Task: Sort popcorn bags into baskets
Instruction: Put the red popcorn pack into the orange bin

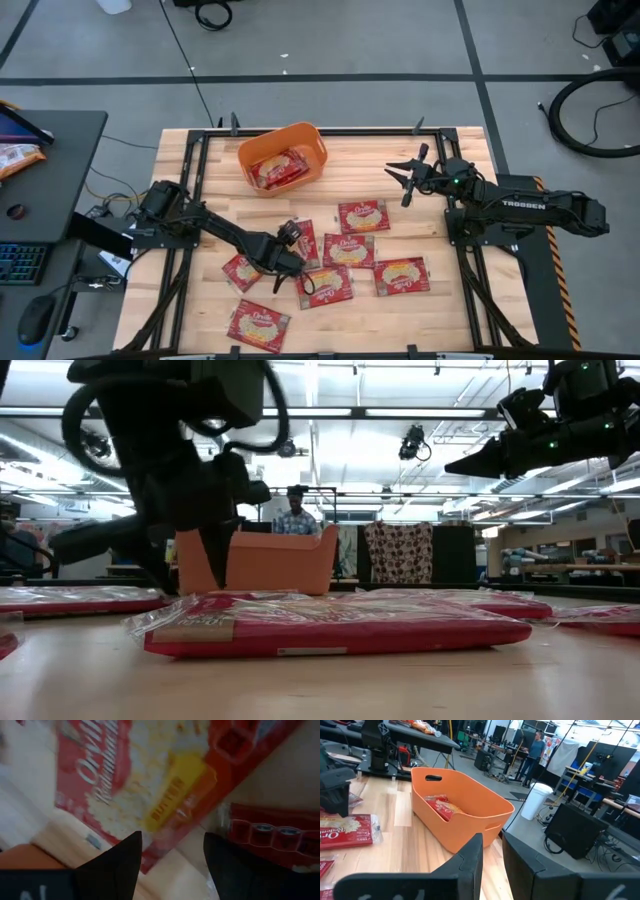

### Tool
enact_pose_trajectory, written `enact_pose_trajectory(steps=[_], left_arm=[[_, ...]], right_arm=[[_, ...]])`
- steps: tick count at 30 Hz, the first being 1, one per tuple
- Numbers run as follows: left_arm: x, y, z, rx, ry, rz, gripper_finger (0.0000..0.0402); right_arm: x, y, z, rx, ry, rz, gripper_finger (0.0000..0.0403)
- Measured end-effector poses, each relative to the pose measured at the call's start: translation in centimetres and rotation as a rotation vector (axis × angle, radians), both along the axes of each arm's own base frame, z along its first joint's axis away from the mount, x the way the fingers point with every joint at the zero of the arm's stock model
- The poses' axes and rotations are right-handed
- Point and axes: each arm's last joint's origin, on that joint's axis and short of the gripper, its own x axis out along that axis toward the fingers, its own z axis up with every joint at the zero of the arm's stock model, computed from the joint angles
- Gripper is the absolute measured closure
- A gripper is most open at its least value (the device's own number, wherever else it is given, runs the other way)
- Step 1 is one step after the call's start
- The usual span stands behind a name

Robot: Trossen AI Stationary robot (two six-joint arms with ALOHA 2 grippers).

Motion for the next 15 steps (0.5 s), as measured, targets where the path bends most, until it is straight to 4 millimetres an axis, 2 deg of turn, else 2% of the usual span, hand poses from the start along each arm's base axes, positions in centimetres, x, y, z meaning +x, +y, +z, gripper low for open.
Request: enact_pose_trajectory(steps=[8,15], left_arm=[[0.34,-0.43,-0.52,-0.023,-0.112,-0.009,0.0189],[0.72,-0.91,-0.53,-0.112,-0.158,0.015,0.0251]], right_arm=[[0.00,0.00,0.11,-0.003,-0.011,0.002,0.0323],[0.00,0.00,0.10,-0.004,-0.010,0.002,0.0323]])
